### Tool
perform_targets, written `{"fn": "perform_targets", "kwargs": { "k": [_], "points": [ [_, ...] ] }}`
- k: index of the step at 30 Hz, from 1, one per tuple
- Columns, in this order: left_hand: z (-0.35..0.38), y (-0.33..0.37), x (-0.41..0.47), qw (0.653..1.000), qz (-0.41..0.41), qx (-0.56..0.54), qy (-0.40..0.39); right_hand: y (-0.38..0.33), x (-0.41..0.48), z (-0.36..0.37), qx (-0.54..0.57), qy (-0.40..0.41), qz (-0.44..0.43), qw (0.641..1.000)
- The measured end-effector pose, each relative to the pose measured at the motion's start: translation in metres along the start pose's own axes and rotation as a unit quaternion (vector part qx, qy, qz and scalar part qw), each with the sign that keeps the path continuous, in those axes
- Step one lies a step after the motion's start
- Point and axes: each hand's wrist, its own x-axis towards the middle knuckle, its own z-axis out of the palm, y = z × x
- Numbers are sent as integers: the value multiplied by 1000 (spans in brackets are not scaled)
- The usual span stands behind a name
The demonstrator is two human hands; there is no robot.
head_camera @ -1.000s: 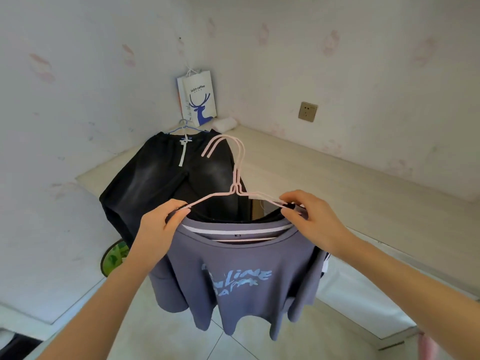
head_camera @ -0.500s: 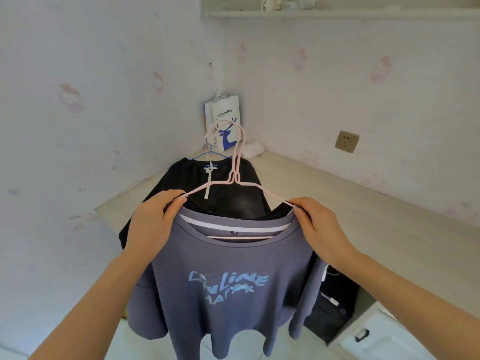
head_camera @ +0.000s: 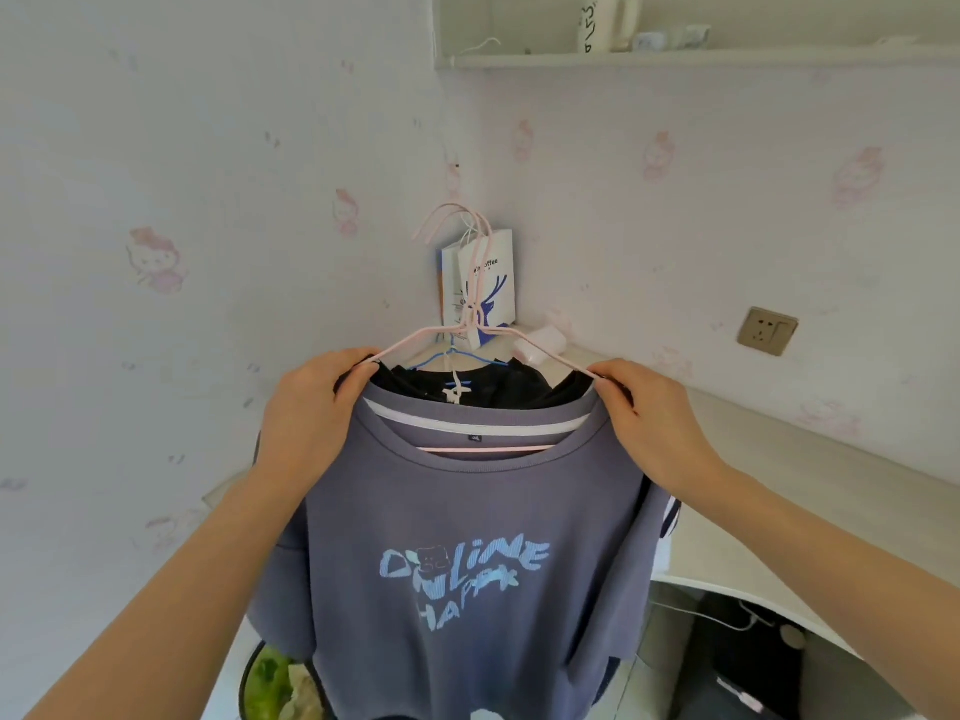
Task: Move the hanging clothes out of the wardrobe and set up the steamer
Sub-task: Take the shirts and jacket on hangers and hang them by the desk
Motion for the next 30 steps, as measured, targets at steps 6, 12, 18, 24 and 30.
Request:
{"fn": "perform_targets", "kwargs": {
  "k": [6,12,18,24,30],
  "points": [
    [30,-34,55,999,-27,-28,-16,21,66,31,-4,-7,5,1000],
    [78,-74,123,997,-66,-33,-35,63,145,69,-9,-29,17,999],
    [141,-124,188,989,-122,-9,-88,121,221,123,-4,-76,63,995],
    [198,-179,211,966,-219,3,-137,178,257,188,13,-132,118,984],
    [229,-240,194,918,-309,-10,-247,228,265,240,7,-186,164,969]
  ]
}}
